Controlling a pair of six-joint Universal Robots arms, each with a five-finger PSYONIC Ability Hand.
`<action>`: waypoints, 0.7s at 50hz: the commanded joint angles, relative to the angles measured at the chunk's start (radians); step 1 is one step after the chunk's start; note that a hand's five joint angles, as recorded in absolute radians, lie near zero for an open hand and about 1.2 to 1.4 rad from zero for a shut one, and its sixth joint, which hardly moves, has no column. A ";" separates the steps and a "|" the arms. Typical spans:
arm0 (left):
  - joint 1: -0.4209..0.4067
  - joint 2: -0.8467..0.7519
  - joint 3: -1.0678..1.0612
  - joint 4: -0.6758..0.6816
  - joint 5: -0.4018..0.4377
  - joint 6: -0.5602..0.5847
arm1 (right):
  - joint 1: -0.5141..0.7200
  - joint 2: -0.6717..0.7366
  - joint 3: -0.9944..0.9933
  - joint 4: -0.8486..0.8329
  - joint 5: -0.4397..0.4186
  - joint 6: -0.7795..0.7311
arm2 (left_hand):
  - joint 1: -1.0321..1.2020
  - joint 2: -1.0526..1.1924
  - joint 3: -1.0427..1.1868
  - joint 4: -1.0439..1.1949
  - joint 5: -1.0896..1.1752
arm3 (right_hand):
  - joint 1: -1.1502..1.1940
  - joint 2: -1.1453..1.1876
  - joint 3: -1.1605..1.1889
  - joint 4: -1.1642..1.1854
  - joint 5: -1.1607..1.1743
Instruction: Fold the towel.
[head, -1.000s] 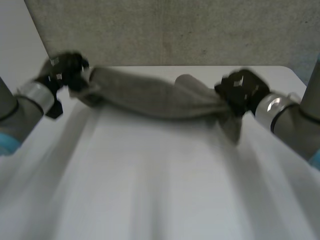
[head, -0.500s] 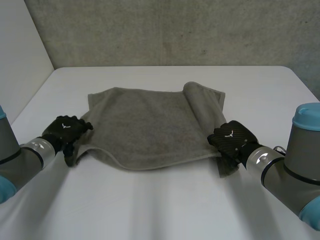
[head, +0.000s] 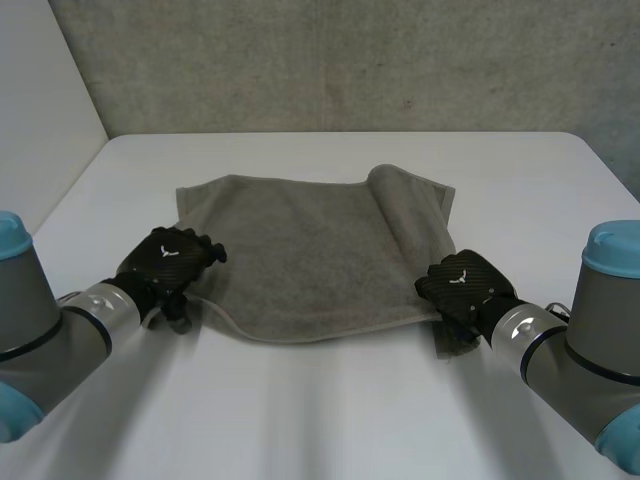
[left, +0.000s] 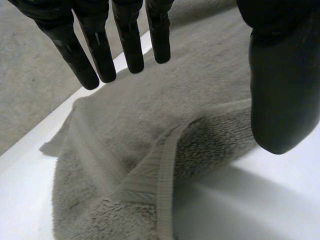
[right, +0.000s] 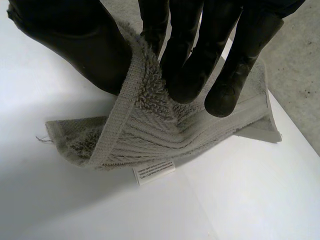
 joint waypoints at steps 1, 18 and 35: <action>-0.014 -0.068 0.025 0.110 -0.164 0.013 | -0.011 -0.004 0.005 0.001 0.006 0.001 | 0.089 0.089 0.089 0.088 -0.087 | 0.067 0.057 0.044 0.057 0.050; -0.016 -0.156 0.042 0.175 -0.209 0.151 | -0.012 -0.006 0.013 -0.008 0.056 0.010 | 0.500 0.500 0.500 0.499 0.324 | 0.067 0.057 0.044 0.057 0.050; 0.004 -0.116 0.032 0.200 -0.263 0.114 | -0.016 -0.015 -0.005 -0.004 0.222 0.036 | 0.932 0.931 0.931 0.930 0.756 | -0.698 -0.708 -0.722 -0.709 -0.715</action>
